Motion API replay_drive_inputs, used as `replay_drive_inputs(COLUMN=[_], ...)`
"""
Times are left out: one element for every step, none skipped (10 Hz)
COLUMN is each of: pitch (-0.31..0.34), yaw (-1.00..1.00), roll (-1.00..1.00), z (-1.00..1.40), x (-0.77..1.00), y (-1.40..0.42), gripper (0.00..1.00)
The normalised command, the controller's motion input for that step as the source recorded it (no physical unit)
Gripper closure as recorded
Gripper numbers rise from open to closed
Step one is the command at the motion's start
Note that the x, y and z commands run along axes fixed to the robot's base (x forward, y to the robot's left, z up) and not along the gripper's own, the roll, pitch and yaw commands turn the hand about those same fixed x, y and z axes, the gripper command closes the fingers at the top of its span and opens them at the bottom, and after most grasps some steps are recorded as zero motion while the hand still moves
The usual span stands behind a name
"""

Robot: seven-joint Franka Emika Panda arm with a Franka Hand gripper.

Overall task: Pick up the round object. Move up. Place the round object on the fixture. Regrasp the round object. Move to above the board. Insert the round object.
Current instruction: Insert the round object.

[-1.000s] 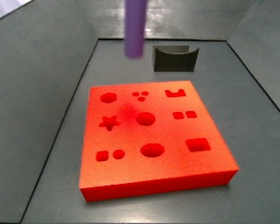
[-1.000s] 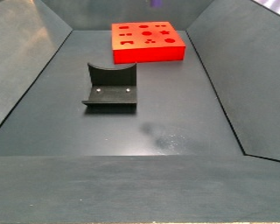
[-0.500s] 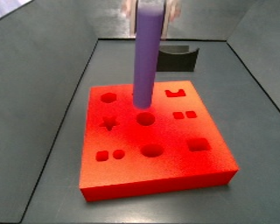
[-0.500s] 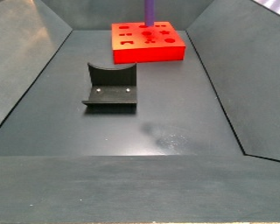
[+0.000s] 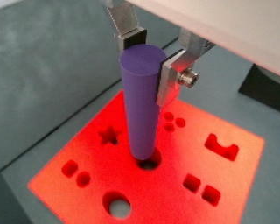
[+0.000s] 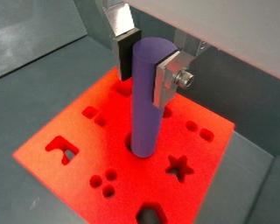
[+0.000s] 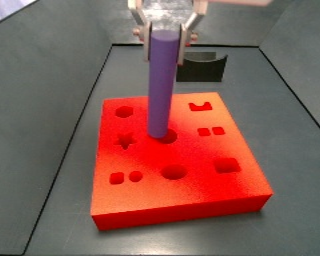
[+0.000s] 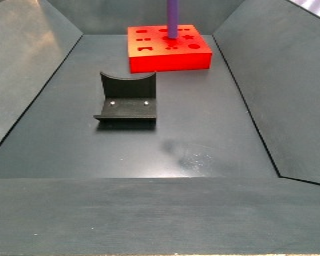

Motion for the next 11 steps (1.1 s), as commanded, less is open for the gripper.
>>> replay_drive_inputs(pitch=[0.000,0.000,0.017,0.007,-0.030,-0.067,-0.096,-0.036,0.000,0.060,0.003], yaw=[-0.04,-0.05,-0.01,0.00,-0.06,-0.06,-0.04,0.00,0.00,0.00,-0.02], roll=[-0.12,-0.10,0.00,0.03,0.00,-0.01,-0.03,-0.04,0.00,0.06,0.04], z=[0.00,-0.07,-0.18,-0.26,-0.16,-0.09,-0.16,-0.29,-0.65,-0.83,-0.88], x=[0.35,0.31,0.18,-0.05,-0.39,-0.26,-0.31,-0.10,0.03,0.09,0.00], y=[-0.11,0.00,0.11,0.10,0.00,-0.13,-0.11,0.00,0.00,-0.09,-0.07], gripper=[1.00,1.00,1.00,1.00,1.00,1.00,1.00,1.00,1.00,1.00,1.00])
